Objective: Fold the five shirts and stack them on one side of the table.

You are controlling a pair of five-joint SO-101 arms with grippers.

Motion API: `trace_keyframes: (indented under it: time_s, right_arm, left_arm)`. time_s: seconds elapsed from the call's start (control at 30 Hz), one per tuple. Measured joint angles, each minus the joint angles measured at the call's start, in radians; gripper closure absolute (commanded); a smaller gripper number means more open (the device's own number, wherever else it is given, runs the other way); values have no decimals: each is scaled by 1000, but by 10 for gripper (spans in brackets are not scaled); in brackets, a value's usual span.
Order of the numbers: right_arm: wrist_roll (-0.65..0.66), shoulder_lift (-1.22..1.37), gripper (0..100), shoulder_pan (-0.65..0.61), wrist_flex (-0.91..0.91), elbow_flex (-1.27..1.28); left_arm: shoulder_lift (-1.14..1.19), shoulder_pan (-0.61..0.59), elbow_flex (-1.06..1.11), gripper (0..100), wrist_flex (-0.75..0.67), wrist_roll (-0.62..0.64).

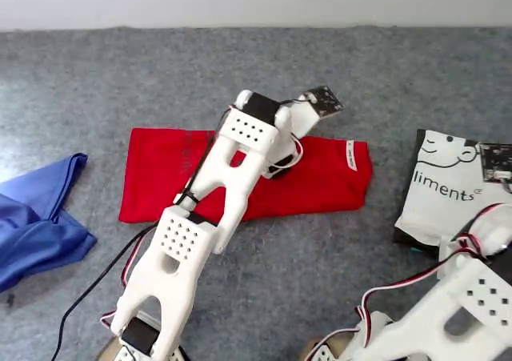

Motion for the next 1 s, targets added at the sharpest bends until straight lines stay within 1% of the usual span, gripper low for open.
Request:
trace_keyframes:
  time_s: [0.17,0.27,0.33,0.43,0.57,0.67,0.73,0.83,0.93,1.0]
  right_arm:
    - [0,0,919,0,0,0]
    - [0,0,919,0,0,0]
    - [0,0,919,0,0,0]
    - [0,0,919,0,0,0]
    - [0,0,919,0,0,0]
    - [0,0,919,0,0,0]
    - [0,0,919,0,0,0]
    - [0,0,919,0,0,0]
    - [0,0,919,0,0,0]
    - [0,0,919,0,0,0]
  left_arm:
    - [-110,0,97,902,0,0]
    - [-167,-28,140,902,0,5]
    - [-199,-66,153,902,0,48]
    - [-245,-152,175,901,2,132]
    - [-292,-307,224,897,2,212]
    - [-321,-443,259,842,2,235]
    - [-333,-529,281,802,2,238]
    - [-333,-643,311,776,2,235]
    - [-333,-724,359,772,0,167]
    - [-333,-755,391,772,-2,124]
